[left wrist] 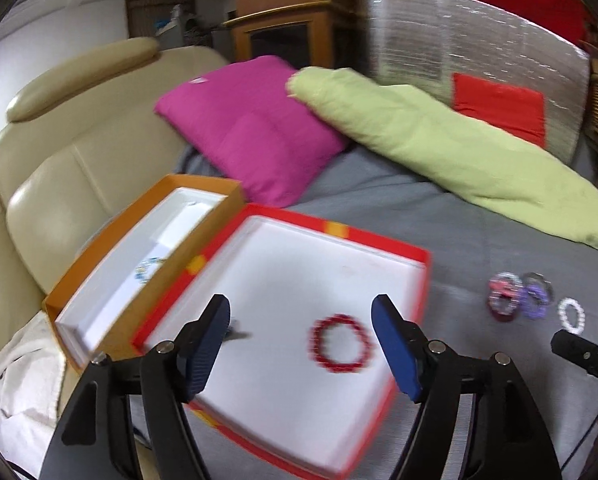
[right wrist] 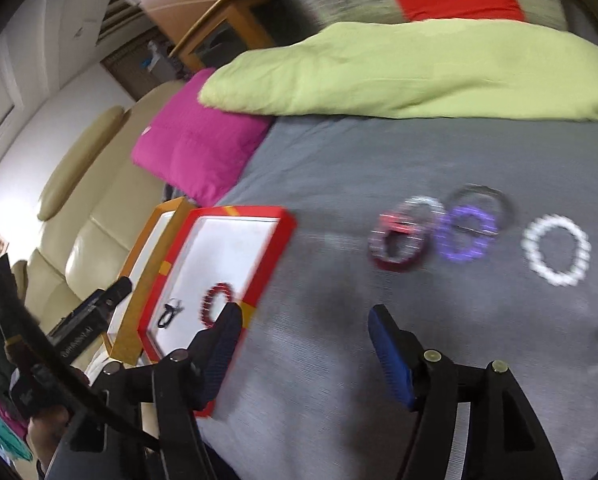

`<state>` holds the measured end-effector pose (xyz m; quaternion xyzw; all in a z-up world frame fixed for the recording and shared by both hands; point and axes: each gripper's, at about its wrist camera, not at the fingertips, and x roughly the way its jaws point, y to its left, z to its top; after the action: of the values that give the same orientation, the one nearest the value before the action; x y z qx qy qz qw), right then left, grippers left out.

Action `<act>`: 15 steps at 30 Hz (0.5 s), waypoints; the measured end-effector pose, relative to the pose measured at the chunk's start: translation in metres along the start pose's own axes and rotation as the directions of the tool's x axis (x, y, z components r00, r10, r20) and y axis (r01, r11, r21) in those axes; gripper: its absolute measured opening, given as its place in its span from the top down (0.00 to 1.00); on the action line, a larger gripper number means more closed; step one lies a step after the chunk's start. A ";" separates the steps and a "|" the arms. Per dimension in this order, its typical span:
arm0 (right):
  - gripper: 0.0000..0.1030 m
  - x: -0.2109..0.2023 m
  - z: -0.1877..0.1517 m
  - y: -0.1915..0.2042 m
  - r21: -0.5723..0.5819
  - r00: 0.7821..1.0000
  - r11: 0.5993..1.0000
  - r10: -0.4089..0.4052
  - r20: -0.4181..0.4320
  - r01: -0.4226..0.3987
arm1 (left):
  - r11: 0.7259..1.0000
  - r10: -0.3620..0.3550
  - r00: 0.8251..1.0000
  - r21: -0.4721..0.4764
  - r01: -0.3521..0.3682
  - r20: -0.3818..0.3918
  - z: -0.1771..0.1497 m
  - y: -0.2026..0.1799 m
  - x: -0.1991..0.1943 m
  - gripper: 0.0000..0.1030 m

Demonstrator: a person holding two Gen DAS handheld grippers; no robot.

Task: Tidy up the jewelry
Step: 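Move both tools back over the remaining bracelets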

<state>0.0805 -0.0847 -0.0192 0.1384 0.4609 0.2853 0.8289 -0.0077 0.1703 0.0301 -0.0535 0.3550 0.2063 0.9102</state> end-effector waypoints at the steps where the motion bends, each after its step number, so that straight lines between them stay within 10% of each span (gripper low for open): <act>1: 0.33 -0.007 -0.002 -0.013 0.016 1.000 1.000 -0.014 0.007 0.014 | 1.000 -0.023 1.000 0.016 0.023 0.000 -0.001 -0.012 -0.002 0.27; 9: 0.33 -0.052 -0.013 -0.106 0.128 0.971 0.966 -0.232 0.060 0.223 | 0.956 -0.218 0.973 0.185 0.229 -0.078 -0.025 -0.127 0.002 0.26; 15: 0.22 -0.062 -0.015 -0.154 0.142 0.874 0.874 -0.478 0.084 0.464 | 0.920 -0.276 0.945 0.235 0.313 -0.176 -0.051 -0.183 0.033 0.26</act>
<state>0.0953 -0.2453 -0.0608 0.0870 0.4477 0.0384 0.8891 0.0582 0.0026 -0.0387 -0.0009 0.4294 0.0143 0.9030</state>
